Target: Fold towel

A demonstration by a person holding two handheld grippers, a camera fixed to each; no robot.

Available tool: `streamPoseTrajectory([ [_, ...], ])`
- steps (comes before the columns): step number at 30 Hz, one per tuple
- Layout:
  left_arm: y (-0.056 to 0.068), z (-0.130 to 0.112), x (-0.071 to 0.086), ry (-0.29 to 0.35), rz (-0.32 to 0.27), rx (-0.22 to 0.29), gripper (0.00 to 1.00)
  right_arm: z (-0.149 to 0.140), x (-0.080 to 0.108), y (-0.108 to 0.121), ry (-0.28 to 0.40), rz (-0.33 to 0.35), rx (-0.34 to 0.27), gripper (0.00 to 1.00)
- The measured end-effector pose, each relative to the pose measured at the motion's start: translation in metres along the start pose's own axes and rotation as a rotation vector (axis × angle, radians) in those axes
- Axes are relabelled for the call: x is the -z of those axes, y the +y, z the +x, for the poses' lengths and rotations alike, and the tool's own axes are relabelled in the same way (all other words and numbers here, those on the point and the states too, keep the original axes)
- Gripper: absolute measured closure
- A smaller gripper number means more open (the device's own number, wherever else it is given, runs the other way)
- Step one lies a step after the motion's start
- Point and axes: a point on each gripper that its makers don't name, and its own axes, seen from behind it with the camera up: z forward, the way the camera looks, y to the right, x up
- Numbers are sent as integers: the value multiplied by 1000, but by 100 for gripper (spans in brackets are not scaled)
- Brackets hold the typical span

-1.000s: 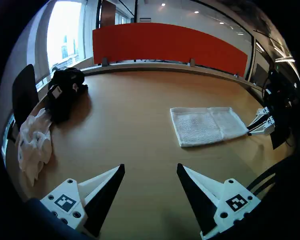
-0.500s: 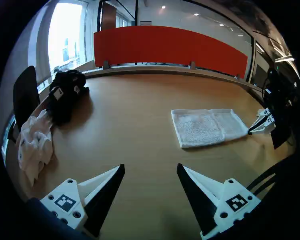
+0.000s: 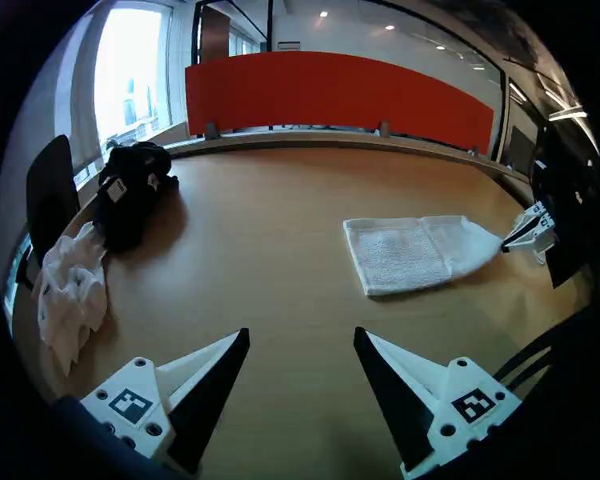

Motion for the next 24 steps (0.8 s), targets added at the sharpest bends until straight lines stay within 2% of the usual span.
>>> streamPoseTrajectory([
  [17, 1, -1, 2, -10, -8, -21, 3, 13, 43, 13, 33, -39, 22, 95],
  [24, 3, -3, 3, -16, -10, -30, 3, 21, 47, 14, 41, -38, 40, 95],
])
